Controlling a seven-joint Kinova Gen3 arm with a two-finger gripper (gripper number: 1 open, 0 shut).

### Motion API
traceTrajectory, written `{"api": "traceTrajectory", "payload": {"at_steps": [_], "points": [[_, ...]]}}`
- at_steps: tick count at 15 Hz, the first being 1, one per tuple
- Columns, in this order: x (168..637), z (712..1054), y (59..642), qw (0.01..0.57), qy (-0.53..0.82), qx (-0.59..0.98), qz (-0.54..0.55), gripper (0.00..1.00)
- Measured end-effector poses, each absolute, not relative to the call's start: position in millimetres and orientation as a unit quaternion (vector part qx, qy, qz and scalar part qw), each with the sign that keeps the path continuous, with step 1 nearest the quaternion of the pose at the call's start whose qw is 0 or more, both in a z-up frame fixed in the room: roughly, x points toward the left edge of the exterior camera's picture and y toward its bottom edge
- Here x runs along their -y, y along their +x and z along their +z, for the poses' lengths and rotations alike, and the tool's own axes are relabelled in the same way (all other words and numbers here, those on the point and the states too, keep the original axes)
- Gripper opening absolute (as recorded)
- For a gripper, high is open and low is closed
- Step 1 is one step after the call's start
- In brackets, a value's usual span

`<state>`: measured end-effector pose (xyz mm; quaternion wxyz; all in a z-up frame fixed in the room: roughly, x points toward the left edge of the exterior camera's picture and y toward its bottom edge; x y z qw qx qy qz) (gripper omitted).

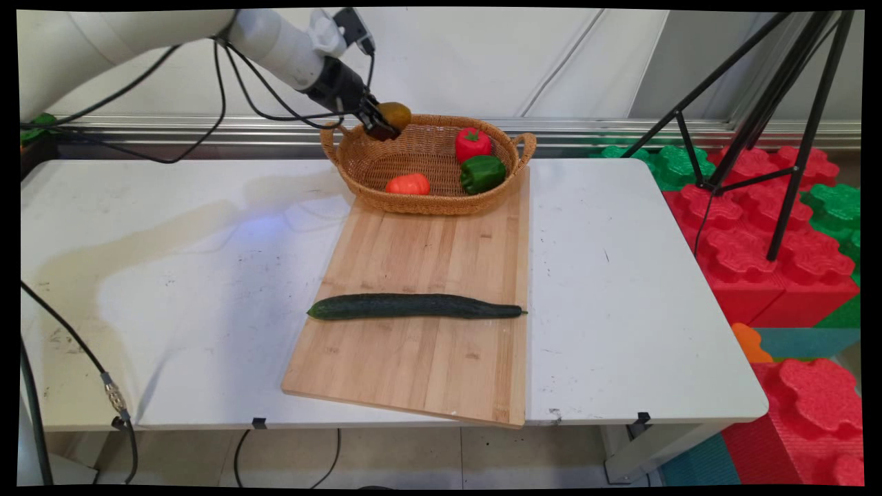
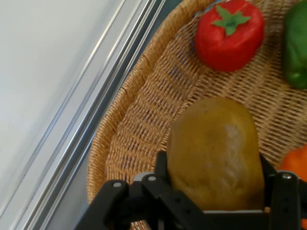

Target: Place the picked object on the cutting board

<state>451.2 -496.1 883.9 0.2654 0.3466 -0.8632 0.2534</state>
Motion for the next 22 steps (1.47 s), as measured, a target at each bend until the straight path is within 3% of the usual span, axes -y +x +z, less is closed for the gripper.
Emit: {"api": "traceTrajectory", "payload": {"at_steps": [11, 22], "points": [[429.5, 929.6, 457.1, 0.309, 0.309, 0.880, 0.188, 0.00], [391.2, 909.9, 437.5, 0.302, 0.262, 0.908, 0.121, 0.00]]}}
